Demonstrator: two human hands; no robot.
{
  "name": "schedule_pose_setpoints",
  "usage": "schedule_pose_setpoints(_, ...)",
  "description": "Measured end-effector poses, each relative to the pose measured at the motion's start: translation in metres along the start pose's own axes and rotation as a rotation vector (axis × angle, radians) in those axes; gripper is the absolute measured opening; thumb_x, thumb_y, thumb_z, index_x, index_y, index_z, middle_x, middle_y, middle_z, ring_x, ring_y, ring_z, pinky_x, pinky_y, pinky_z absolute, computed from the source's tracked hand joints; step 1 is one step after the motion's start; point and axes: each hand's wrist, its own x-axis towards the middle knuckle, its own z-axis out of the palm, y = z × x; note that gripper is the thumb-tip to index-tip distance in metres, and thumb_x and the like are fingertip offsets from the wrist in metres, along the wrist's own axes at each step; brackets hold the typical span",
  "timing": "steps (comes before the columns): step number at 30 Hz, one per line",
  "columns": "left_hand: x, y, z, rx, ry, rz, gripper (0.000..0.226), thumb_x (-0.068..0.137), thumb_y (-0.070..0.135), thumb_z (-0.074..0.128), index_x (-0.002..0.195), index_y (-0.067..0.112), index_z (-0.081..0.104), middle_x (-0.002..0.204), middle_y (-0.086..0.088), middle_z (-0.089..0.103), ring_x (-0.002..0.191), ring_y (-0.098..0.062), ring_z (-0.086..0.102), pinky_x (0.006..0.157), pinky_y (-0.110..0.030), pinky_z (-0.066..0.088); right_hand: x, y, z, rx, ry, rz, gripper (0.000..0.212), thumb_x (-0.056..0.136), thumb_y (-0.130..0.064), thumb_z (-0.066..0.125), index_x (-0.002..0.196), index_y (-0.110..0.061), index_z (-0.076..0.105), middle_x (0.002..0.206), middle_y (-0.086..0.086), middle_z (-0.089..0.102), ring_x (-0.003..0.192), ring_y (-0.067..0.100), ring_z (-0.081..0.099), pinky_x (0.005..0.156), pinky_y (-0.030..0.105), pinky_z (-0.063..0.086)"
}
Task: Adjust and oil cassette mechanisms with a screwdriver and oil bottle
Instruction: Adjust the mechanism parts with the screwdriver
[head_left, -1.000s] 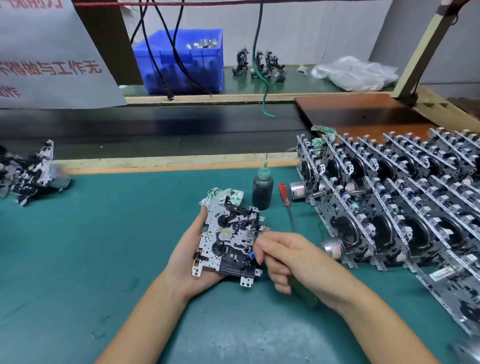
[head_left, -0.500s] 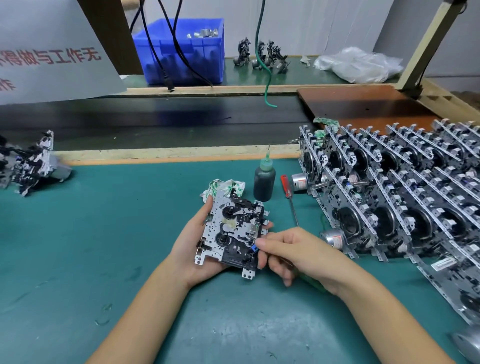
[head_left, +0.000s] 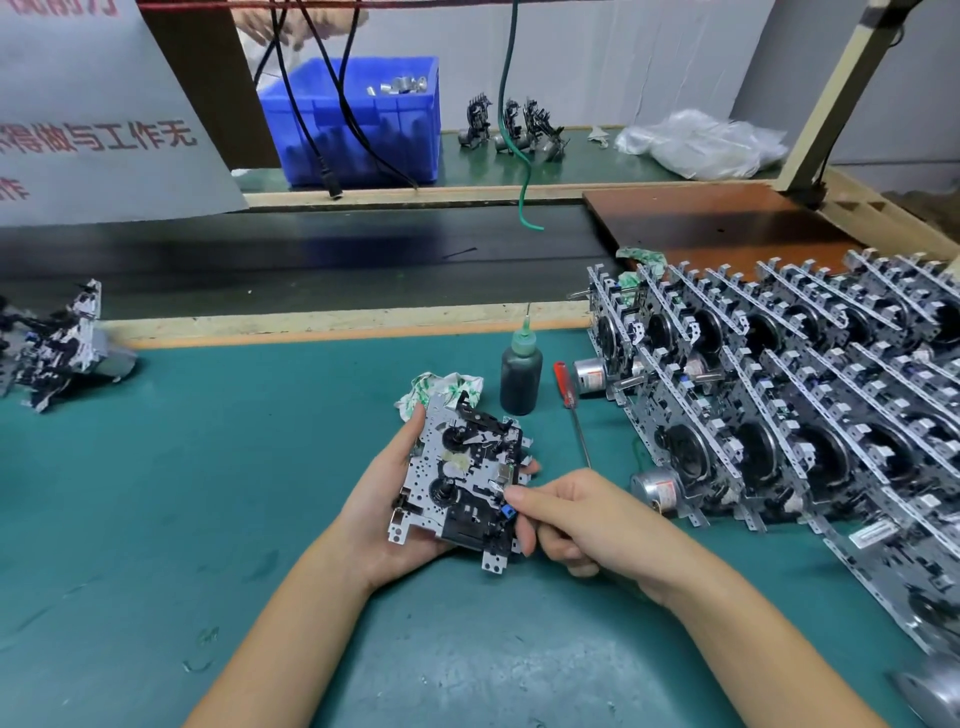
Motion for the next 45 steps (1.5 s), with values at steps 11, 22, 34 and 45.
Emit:
schedule_pose_setpoints(11, 0.000, 0.000, 0.001, 0.029, 0.010, -0.010, 0.072, 0.089, 0.064, 0.036, 0.115, 0.006, 0.068, 0.128, -0.022, 0.059, 0.118, -0.033, 0.058, 0.098, -0.045, 0.047, 0.001, -0.003, -0.006, -0.071, -0.095, 0.009, 0.062, 0.099, -0.038, 0.041, 0.041, -0.020, 0.051, 0.030, -0.004, 0.038, 0.029, 0.009, 0.030, 0.040, 0.020, 0.024)
schedule_pose_setpoints(22, 0.002, -0.001, 0.003, 0.003, 0.014, 0.003, 0.066, 0.091, 0.059, 0.035, 0.100, 0.008, 0.075, 0.115, -0.017, 0.067, 0.104, -0.029, 0.066, 0.080, -0.040, 0.057, 0.007, -0.001, -0.012, -0.153, -0.165, 0.051, 0.066, 0.098, -0.047, 0.038, 0.037, -0.022, 0.038, 0.028, -0.002, 0.026, 0.028, 0.011, 0.020, 0.039, 0.021, 0.017)
schedule_pose_setpoints(34, -0.002, -0.003, 0.003, 0.009, -0.069, 0.053, 0.074, 0.087, 0.066, 0.036, 0.115, 0.006, 0.068, 0.125, -0.021, 0.061, 0.112, -0.033, 0.061, 0.091, -0.044, 0.052, -0.001, 0.007, -0.010, -0.070, -0.084, -0.067, 0.062, 0.098, -0.046, 0.040, 0.042, -0.019, 0.045, 0.027, -0.003, 0.028, 0.027, 0.011, 0.021, 0.037, 0.016, 0.022)
schedule_pose_setpoints(45, -0.008, 0.002, 0.000, -0.144, -0.361, 0.066, 0.099, 0.077, 0.081, 0.036, 0.135, 0.001, 0.050, 0.145, -0.028, 0.036, 0.132, -0.048, 0.035, 0.106, -0.063, 0.029, 0.018, 0.021, -0.002, -0.444, 0.686, -0.382, 0.027, 0.097, -0.008, 0.045, 0.118, -0.018, 0.059, 0.098, 0.001, 0.056, 0.072, 0.015, 0.059, 0.069, 0.028, 0.047)
